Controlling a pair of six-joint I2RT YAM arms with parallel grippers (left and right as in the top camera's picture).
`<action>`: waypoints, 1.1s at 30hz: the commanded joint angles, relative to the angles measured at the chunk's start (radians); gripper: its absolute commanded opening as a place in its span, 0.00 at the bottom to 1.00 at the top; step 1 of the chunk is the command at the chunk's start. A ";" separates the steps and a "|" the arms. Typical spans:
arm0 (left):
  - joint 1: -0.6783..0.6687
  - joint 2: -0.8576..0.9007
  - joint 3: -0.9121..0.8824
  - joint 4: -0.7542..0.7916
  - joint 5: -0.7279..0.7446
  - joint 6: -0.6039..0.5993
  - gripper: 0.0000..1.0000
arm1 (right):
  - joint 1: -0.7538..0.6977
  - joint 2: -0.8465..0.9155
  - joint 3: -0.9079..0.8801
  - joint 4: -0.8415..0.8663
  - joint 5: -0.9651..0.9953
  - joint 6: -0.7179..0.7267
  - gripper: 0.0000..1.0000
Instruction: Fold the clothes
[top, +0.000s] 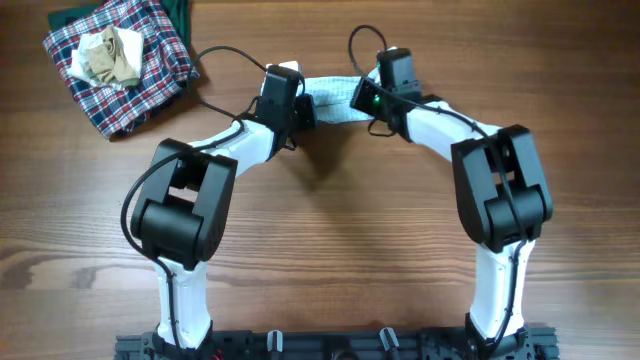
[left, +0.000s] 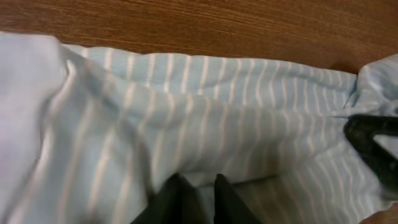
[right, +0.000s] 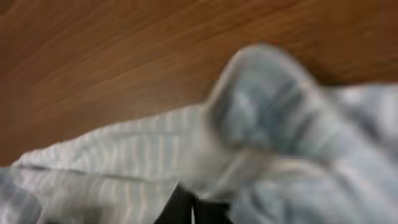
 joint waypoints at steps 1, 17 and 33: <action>0.010 0.029 -0.001 -0.015 -0.097 -0.009 0.21 | -0.031 0.044 0.001 -0.022 0.121 -0.037 0.04; 0.026 -0.173 -0.001 -0.036 -0.270 0.139 0.28 | -0.031 0.042 0.001 -0.056 0.213 0.010 0.04; 0.004 -0.037 -0.001 0.240 0.042 0.062 0.36 | -0.031 0.042 0.001 -0.059 0.110 0.025 0.04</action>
